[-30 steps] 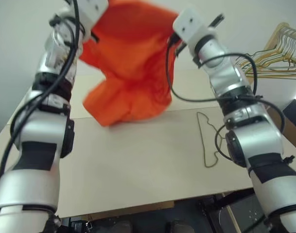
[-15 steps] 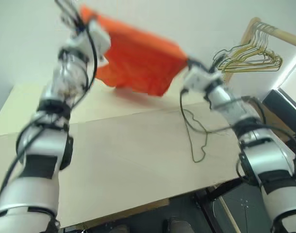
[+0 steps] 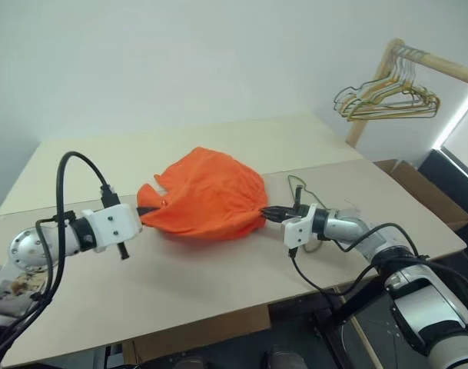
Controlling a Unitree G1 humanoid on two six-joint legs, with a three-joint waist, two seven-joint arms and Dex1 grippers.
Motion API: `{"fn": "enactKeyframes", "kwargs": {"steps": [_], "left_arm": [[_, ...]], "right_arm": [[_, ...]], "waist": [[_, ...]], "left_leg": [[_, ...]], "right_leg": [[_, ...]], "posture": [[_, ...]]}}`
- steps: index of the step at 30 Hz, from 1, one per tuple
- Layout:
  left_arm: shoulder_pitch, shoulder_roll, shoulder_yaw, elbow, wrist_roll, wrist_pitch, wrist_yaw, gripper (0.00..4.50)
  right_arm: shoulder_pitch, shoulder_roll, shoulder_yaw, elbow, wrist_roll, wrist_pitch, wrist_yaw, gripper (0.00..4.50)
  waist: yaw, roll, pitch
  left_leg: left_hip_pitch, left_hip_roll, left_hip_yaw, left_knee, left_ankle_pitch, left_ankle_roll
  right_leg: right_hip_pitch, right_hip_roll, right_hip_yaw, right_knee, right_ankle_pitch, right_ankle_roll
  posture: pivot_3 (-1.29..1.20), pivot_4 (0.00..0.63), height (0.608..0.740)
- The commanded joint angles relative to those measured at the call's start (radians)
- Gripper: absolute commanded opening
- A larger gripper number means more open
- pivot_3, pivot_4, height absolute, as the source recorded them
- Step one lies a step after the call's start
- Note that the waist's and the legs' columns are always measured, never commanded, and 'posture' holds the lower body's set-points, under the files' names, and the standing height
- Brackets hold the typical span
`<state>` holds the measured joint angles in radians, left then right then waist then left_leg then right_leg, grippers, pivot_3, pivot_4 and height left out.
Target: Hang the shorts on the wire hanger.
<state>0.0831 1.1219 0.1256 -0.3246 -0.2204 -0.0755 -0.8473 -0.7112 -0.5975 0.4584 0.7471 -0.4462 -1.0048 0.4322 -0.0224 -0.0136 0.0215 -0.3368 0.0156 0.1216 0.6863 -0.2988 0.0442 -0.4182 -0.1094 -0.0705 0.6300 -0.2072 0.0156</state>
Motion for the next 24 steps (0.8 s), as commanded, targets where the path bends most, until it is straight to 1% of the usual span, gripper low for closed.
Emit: {"fn": "enactKeyframes", "kwargs": {"steps": [1,4,6,7,9,11,13,15,20,21,23,24], "left_arm": [[0.108,0.067,0.091,-0.102,-0.041,0.035,-0.153,0.02],[0.199,0.084,0.126,-0.160,-0.030,0.055,-0.222,0.02],[0.241,0.077,0.109,-0.218,0.019,0.099,-0.213,0.02],[0.245,0.068,0.088,-0.246,0.043,0.126,-0.196,0.02],[0.231,0.041,0.044,-0.295,0.081,0.181,-0.159,0.02],[0.211,0.019,0.005,-0.339,0.093,0.242,-0.140,0.02],[0.184,-0.003,-0.035,-0.375,0.113,0.303,-0.119,0.02],[0.160,-0.015,-0.072,-0.402,0.127,0.347,-0.113,0.02],[0.140,-0.016,-0.103,-0.410,0.130,0.364,-0.138,0.02],[0.143,-0.017,-0.102,-0.411,0.128,0.363,-0.141,0.22],[0.154,-0.018,-0.092,-0.413,0.118,0.361,-0.152,0.63],[0.165,-0.017,-0.081,-0.415,0.109,0.357,-0.163,0.94]], "right_arm": [[0.014,-0.038,0.001,-0.063,-0.025,-0.024,0.028,0.00],[0.045,-0.075,0.012,-0.103,-0.025,-0.034,0.078,0.00],[0.087,-0.124,0.015,-0.155,-0.013,-0.033,0.126,0.00],[0.103,-0.149,0.013,-0.181,-0.032,-0.035,0.130,0.00],[0.124,-0.180,-0.007,-0.226,-0.098,-0.021,0.092,0.00],[0.134,-0.200,-0.035,-0.265,-0.191,0.007,0.014,0.00],[0.147,-0.217,-0.057,-0.299,-0.233,0.027,-0.036,0.00],[0.175,-0.239,-0.071,-0.338,-0.224,0.031,-0.039,0.00],[0.252,-0.279,-0.080,-0.418,-0.201,0.032,-0.018,0.00],[0.268,-0.286,-0.081,-0.432,-0.191,0.035,-0.008,0.00],[0.292,-0.298,-0.084,-0.458,-0.167,0.041,0.014,0.47],[0.304,-0.305,-0.086,-0.472,-0.154,0.045,0.026,0.70]], "waist": [[0.012,0.000,0.000],[0.023,0.000,0.000],[0.026,0.000,0.000],[0.027,0.000,0.000],[0.029,0.000,0.000],[0.028,0.000,0.000],[0.024,0.000,0.000],[0.023,0.000,0.000],[0.014,0.000,0.001],[0.011,0.000,0.001],[0.009,-0.001,0.001],[0.008,-0.001,0.001]], "left_leg": [[0.000,0.000,0.000,0.000,0.000,0.000],[-0.001,0.000,0.001,0.000,0.001,0.000],[-0.001,0.000,0.001,0.000,0.001,0.001],[-0.001,0.000,0.001,0.000,0.000,0.001],[-0.002,0.000,0.001,0.000,-0.001,0.003],[-0.002,0.000,0.002,0.000,-0.001,0.003],[-0.001,0.000,0.002,0.000,-0.001,0.003],[-0.001,0.001,0.002,0.000,-0.001,0.003],[-0.001,0.001,0.002,0.000,-0.001,0.004],[-0.001,0.001,0.002,0.000,-0.002,0.005],[-0.001,0.001,0.002,0.000,-0.002,0.006],[-0.001,0.001,0.002,0.000,-0.003,0.007]], "right_leg": [[0.000,0.000,0.001,0.000,0.000,0.000],[-0.001,0.000,0.001,0.000,-0.001,-0.002],[-0.001,0.001,0.001,0.000,-0.001,-0.003],[-0.001,0.001,0.002,0.000,-0.001,-0.003],[-0.001,0.001,0.002,0.000,-0.001,-0.003],[-0.002,0.001,0.003,0.000,-0.001,-0.002],[-0.002,0.001,0.003,0.000,-0.001,-0.002],[-0.002,0.001,0.003,0.000,-0.002,-0.002],[-0.002,0.002,0.003,0.000,-0.002,-0.002],[-0.002,0.002,0.004,0.000,-0.002,-0.002],[-0.002,0.001,0.004,-0.001,-0.002,-0.003],[-0.002,0.001,0.004,-0.001,-0.002,-0.003]], "posture": [[0.10,0.000,0.740],[0.09,0.000,0.740],[0.08,0.000,0.740],[0.08,0.000,0.740],[0.08,0.000,0.740],[0.07,0.000,0.740],[0.05,0.000,0.740],[0.03,0.000,0.740],[0.01,0.000,0.740],[0.01,0.000,0.740],[0.00,0.000,0.740],[0.00,0.000,0.740]]}}
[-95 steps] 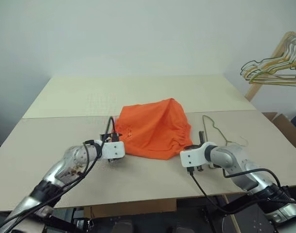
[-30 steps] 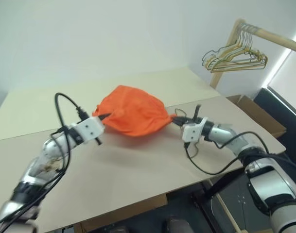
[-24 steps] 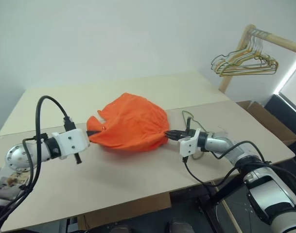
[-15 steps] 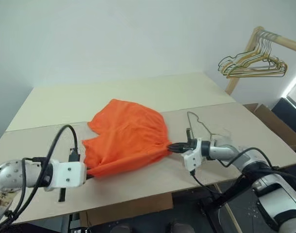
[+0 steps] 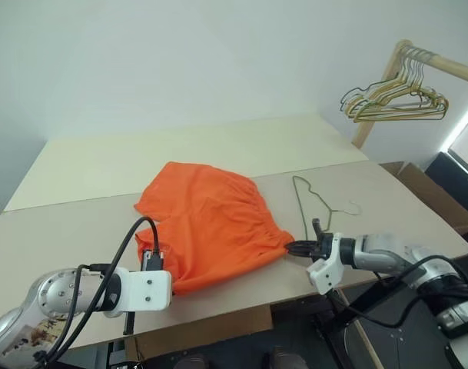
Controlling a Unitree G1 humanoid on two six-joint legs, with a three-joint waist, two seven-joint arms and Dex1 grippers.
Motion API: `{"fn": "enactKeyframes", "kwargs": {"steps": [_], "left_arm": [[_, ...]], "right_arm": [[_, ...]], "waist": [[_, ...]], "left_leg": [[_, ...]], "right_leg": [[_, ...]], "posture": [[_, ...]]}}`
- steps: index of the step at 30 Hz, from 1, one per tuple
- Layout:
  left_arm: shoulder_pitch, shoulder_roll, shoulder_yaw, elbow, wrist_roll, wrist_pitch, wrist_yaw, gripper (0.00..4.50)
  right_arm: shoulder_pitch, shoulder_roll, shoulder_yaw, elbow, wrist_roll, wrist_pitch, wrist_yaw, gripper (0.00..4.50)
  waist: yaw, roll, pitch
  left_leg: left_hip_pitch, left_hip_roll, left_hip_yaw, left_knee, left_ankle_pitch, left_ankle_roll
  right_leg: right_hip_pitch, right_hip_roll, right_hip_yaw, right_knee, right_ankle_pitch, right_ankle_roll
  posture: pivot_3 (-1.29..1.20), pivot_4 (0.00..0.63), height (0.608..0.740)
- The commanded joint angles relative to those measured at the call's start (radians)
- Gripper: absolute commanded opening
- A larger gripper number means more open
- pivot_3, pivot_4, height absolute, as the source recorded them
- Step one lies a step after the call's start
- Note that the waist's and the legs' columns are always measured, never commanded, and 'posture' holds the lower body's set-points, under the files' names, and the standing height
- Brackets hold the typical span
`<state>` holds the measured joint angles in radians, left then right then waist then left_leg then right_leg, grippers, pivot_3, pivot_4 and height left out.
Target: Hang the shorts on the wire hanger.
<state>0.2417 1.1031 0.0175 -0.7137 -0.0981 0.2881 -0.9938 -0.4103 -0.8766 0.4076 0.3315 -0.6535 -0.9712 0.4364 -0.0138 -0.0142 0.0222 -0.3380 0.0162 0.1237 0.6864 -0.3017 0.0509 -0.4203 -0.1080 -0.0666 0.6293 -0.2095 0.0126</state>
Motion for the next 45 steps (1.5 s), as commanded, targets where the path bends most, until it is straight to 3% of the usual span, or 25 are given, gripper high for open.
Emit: {"fn": "enactKeyframes", "kwargs": {"steps": [1,8,11,14,17,21,26,29,36,39,45], "left_arm": [[0.020,0.004,0.042,-0.028,-0.020,-0.016,-0.026,1.22],[0.107,-0.013,0.260,-0.058,-0.131,-0.035,-0.119,3.54],[0.144,-0.027,0.420,-0.060,-0.252,-0.032,-0.227,4.49],[0.119,-0.061,0.568,-0.040,-0.461,0.070,-0.253,4.49],[0.057,-0.072,0.605,-0.019,-0.578,0.161,-0.203,4.49],[-0.121,-0.104,0.477,0.015,-0.625,0.229,-0.053,4.49],[-0.310,-0.183,0.278,0.028,-0.611,0.278,0.086,4.49],[-0.380,-0.224,0.198,0.038,-0.598,0.289,0.120,4.49],[-0.434,-0.243,0.129,0.070,-0.565,0.255,0.115,4.49],[-0.441,-0.248,0.127,0.073,-0.563,0.252,0.114,4.50],[-0.420,-0.246,0.140,0.058,-0.559,0.244,0.112,4.50]], "right_arm": [[0.016,-0.034,-0.037,-0.069,0.068,0.015,0.035,0.98],[0.143,-0.114,-0.088,-0.214,0.210,0.088,0.122,3.43],[0.275,-0.164,-0.159,-0.348,0.420,0.277,0.207,4.49],[0.450,-0.174,-0.334,-0.593,0.754,0.808,0.253,4.49],[0.502,-0.159,-0.447,-0.721,0.905,1.129,0.245,4.49],[0.351,-0.072,-0.472,-0.784,1.039,1.752,0.093,4.49],[0.100,0.096,-0.446,-0.686,1.059,2.219,-0.043,4.49],[-0.004,0.181,-0.409,-0.573,1.007,2.319,-0.111,4.49],[-0.123,0.272,-0.329,-0.310,0.909,2.340,-0.186,4.49],[-0.139,0.291,-0.342,-0.257,0.918,2.361,-0.166,3.99],[-0.159,0.317,-0.385,-0.208,0.922,2.394,-0.157,2.08]], "waist": [[-0.004,0.000,0.000],[-0.001,-0.001,0.001],[0.004,-0.002,0.002],[0.013,-0.003,0.002],[0.019,-0.003,0.003],[0.023,-0.004,0.002],[0.023,-0.003,0.001],[0.017,-0.003,0.001],[-0.003,-0.003,0.001],[-0.007,-0.003,0.001],[-0.006,-0.005,-0.001]], "left_leg": [[0.000,0.000,0.000,0.000,-0.001,0.001],[0.000,0.001,0.000,0.000,-0.003,0.004],[0.000,0.001,-0.001,0.000,-0.003,0.005],[-0.001,0.001,-0.002,0.000,-0.003,0.006],[0.000,0.001,-0.003,0.001,-0.004,0.007],[0.002,0.002,-0.004,0.002,-0.008,0.000],[-0.006,0.000,-0.005,0.005,-0.005,0.008],[-0.013,0.000,-0.006,0.009,-0.003,0.001],[-0.015,-0.002,-0.005,0.009,-0.005,0.004],[-0.015,-0.002,-0.005,0.009,-0.005,0.003],[-0.014,-0.001,-0.005,0.009,-0.005,0.003]], "right_leg": [[0.000,0.000,0.000,0.000,0.000,0.000],[0.000,0.000,0.000,0.000,-0.003,-0.005],[-0.001,-0.001,0.000,0.000,-0.004,-0.005],[0.000,-0.002,0.000,0.000,-0.004,-0.005],[0.001,-0.003,0.000,0.000,-0.004,-0.005],[0.003,-0.001,0.000,-0.001,-0.004,-0.004],[0.000,0.002,0.000,0.000,-0.001,-0.009],[-0.004,0.005,-0.001,-0.002,0.006,-0.009],[-0.003,0.004,-0.001,-0.007,0.005,-0.007],[-0.002,0.005,-0.001,-0.008,0.005,-0.005],[-0.001,0.005,-0.001,-0.007,0.005,-0.004]], "posture": [[0.00,0.000,0.740],[0.02,0.000,0.740],[0.03,0.000,0.740],[0.05,0.000,0.740],[0.04,0.000,0.740],[0.02,0.000,0.740],[-0.01,0.000,0.740],[-0.02,0.000,0.740],[-0.02,0.000,0.740],[-0.02,0.000,0.740],[0.00,0.000,0.740]]}}
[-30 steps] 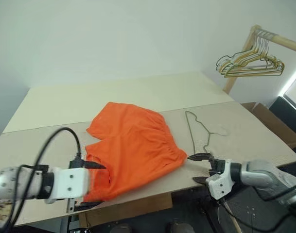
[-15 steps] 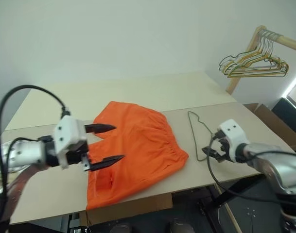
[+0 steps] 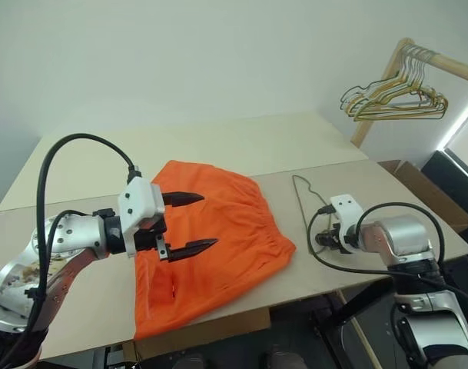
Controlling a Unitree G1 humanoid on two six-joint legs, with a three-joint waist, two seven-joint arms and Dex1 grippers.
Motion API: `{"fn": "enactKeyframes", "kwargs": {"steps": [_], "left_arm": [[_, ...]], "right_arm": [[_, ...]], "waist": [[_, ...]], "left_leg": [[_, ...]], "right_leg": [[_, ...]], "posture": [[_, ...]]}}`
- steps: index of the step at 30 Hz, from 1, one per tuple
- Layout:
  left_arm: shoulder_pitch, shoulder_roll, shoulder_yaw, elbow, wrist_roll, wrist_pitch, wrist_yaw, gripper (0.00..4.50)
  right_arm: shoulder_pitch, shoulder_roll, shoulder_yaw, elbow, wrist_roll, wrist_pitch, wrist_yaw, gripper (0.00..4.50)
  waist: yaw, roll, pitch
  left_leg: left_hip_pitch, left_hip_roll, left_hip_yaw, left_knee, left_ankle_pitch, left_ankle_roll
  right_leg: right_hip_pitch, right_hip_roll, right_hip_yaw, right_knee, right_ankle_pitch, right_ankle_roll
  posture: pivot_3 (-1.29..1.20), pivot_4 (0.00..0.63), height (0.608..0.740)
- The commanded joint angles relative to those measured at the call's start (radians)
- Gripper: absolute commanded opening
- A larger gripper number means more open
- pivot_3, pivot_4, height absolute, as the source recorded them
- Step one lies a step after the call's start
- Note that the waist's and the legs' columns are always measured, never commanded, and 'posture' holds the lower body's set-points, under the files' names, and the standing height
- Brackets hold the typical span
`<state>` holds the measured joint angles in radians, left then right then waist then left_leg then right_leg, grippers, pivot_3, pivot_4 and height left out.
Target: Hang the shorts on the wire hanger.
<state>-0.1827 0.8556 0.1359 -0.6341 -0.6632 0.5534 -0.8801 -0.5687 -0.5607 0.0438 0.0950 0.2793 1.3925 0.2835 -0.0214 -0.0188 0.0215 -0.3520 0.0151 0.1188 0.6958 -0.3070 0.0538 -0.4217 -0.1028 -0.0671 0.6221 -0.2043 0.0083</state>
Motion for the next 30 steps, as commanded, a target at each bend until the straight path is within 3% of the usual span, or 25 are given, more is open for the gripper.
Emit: {"fn": "enactKeyframes", "kwargs": {"steps": [1,6,12,15,17,19,21,24,28,30], "left_arm": [[0.010,0.004,0.025,-0.025,0.006,-0.024,-0.002,4.50],[0.018,0.006,0.024,-0.020,0.018,-0.039,-0.004,4.50],[-0.003,-0.007,0.011,0.000,0.032,-0.048,0.002,4.50],[-0.045,-0.026,-0.005,0.033,0.047,-0.051,0.013,4.50],[-0.100,-0.050,-0.023,0.070,0.066,-0.044,0.038,4.50],[-0.148,-0.072,-0.035,0.106,0.080,-0.038,0.057,4.50],[-0.227,-0.096,-0.042,0.164,0.080,-0.010,0.081,4.50],[-0.314,-0.116,-0.045,0.238,0.075,0.023,0.096,4.50],[-0.449,-0.110,-0.056,0.395,0.006,0.111,-0.003,4.50],[-0.495,-0.076,-0.133,0.456,0.074,0.082,-0.088,4.50]], "right_arm": [[-0.003,0.005,-0.030,0.026,-0.010,0.041,-0.005,1.78],[-0.008,0.025,-0.065,0.009,-0.018,0.065,-0.022,0.11],[0.023,-0.014,-0.025,-0.147,-0.080,-0.056,-0.047,0.05],[0.063,-0.115,0.079,-0.255,-0.173,-0.272,-0.026,0.05],[0.109,-0.229,0.173,-0.306,-0.315,-0.608,-0.012,0.05],[0.131,-0.291,0.209,-0.318,-0.393,-0.829,0.000,0.05],[0.152,-0.404,0.256,-0.283,-0.520,-1.155,0.008,0.05],[0.151,-0.499,0.297,-0.195,-0.679,-1.464,-0.028,0.05],[0.106,-0.551,0.306,-0.055,-0.824,-1.791,-0.108,0.05],[0.068,-0.559,0.312,0.011,-0.895,-1.910,-0.142,0.05]], "waist": [[0.004,-0.001,0.000],[0.004,-0.001,-0.001],[0.005,0.000,0.000],[0.008,0.005,0.003],[0.007,0.007,0.004],[0.002,0.007,0.005],[-0.004,0.007,0.005],[-0.017,0.006,0.005],[-0.027,0.006,0.005],[-0.034,0.006,0.005]], "left_leg": [[0.000,0.000,0.000,0.000,0.000,0.000],[0.000,0.000,0.000,0.000,0.000,0.000],[-0.001,0.000,0.000,0.000,-0.001,-0.001],[-0.002,-0.001,0.000,0.000,-0.001,-0.001],[-0.002,-0.002,0.000,0.000,-0.001,0.000],[-0.002,-0.002,0.000,-0.001,-0.001,0.000],[-0.001,-0.001,0.000,-0.001,-0.002,-0.002],[-0.001,0.000,0.000,0.000,-0.001,-0.002],[-0.001,0.000,0.001,0.000,-0.001,-0.002],[-0.001,0.000,0.002,0.000,-0.001,-0.002]], "right_leg": [[0.000,0.000,0.000,0.000,0.000,0.000],[-0.001,0.000,0.000,0.000,0.000,0.000],[-0.002,0.000,0.000,0.000,0.000,0.000],[-0.002,-0.001,0.000,0.000,-0.001,0.002],[-0.002,-0.001,0.000,-0.001,-0.004,0.007],[-0.002,-0.001,0.000,0.000,-0.006,0.011],[-0.002,0.000,0.000,-0.001,-0.006,0.011],[-0.001,0.001,0.001,-0.002,-0.007,0.011],[-0.001,0.001,0.001,-0.004,-0.006,0.011],[-0.002,0.001,0.002,-0.004,-0.006,0.011]], "posture": [[0.00,0.000,0.740],[0.01,0.000,0.740],[0.00,0.000,0.740],[-0.01,0.000,0.740],[-0.01,0.000,0.740],[-0.02,0.000,0.740],[-0.03,0.000,0.740],[-0.03,0.000,0.740],[-0.05,0.000,0.740],[-0.06,0.000,0.740]]}}
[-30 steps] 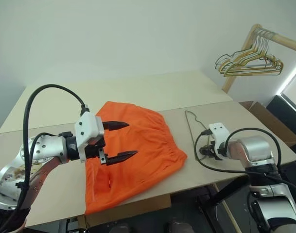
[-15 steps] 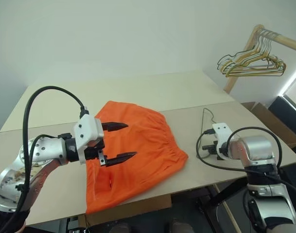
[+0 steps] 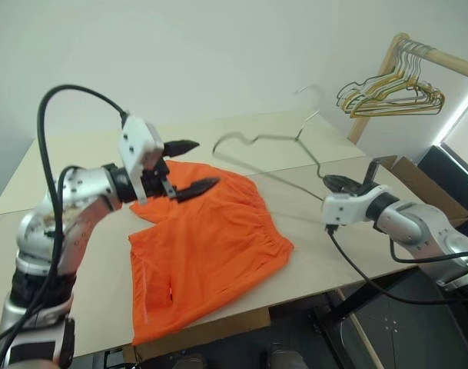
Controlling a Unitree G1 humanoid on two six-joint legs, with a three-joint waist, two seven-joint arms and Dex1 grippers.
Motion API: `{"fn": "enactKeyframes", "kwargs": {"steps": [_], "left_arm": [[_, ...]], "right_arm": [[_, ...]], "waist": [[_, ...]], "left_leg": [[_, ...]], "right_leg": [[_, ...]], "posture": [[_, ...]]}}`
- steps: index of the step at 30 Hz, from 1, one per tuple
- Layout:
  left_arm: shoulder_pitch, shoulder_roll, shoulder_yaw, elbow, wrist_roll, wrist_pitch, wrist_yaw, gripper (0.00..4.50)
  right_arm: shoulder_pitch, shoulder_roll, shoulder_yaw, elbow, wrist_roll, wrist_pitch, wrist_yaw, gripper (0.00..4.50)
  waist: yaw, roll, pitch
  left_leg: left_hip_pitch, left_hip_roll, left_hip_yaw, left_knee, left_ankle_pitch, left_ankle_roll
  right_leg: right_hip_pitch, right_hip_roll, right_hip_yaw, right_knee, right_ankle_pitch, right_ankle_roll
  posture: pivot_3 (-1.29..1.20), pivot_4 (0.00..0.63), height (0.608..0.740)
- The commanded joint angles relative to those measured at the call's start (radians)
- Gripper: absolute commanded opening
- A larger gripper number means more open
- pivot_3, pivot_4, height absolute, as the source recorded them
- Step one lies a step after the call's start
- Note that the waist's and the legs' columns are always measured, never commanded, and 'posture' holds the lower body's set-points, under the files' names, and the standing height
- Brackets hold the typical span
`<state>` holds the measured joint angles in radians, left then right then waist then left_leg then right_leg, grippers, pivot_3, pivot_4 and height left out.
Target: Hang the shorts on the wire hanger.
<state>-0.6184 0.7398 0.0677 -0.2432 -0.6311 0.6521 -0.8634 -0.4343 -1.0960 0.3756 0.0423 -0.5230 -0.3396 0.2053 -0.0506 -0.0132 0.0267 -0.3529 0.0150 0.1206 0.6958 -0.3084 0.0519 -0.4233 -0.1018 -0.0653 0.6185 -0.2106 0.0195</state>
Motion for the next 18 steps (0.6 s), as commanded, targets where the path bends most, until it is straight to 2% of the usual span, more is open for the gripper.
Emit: {"fn": "enactKeyframes", "kwargs": {"steps": [1,6,14,18], "left_arm": [[-0.078,0.053,-0.103,0.095,0.062,-0.027,-0.160,4.50],[-0.137,0.052,-0.233,0.201,0.133,-0.032,-0.299,4.50],[-0.190,0.021,-0.394,0.255,0.250,-0.031,-0.426,4.50],[-0.172,0.030,-0.435,0.232,0.303,-0.059,-0.463,3.34]], "right_arm": [[-0.083,-0.020,-0.021,0.086,-0.111,-0.219,-0.071,0.05],[-0.150,0.017,-0.041,0.136,-0.148,-0.345,-0.077,0.05],[-0.190,0.052,-0.068,0.149,-0.180,-0.397,-0.056,0.05],[-0.205,0.058,-0.076,0.151,-0.193,-0.407,-0.050,0.00]], "waist": [[-0.011,0.000,0.000],[-0.025,0.000,0.000],[-0.022,0.000,0.000],[-0.022,0.001,0.000]], "left_leg": [[0.000,0.000,0.000,-0.001,0.000,0.000],[0.000,0.001,0.001,-0.001,0.000,-0.001],[0.000,0.002,0.001,0.000,0.000,-0.001],[0.000,0.002,0.001,0.000,0.000,-0.001]], "right_leg": [[0.000,0.000,0.000,-0.001,0.000,0.000],[0.000,0.002,0.000,-0.003,0.001,-0.002],[0.000,0.002,0.001,-0.003,0.001,-0.002],[0.000,0.002,0.001,-0.002,0.002,-0.003]], "posture": [[-0.06,0.000,0.740],[-0.07,0.000,0.740],[-0.08,0.000,0.740],[-0.08,0.000,0.740]]}}
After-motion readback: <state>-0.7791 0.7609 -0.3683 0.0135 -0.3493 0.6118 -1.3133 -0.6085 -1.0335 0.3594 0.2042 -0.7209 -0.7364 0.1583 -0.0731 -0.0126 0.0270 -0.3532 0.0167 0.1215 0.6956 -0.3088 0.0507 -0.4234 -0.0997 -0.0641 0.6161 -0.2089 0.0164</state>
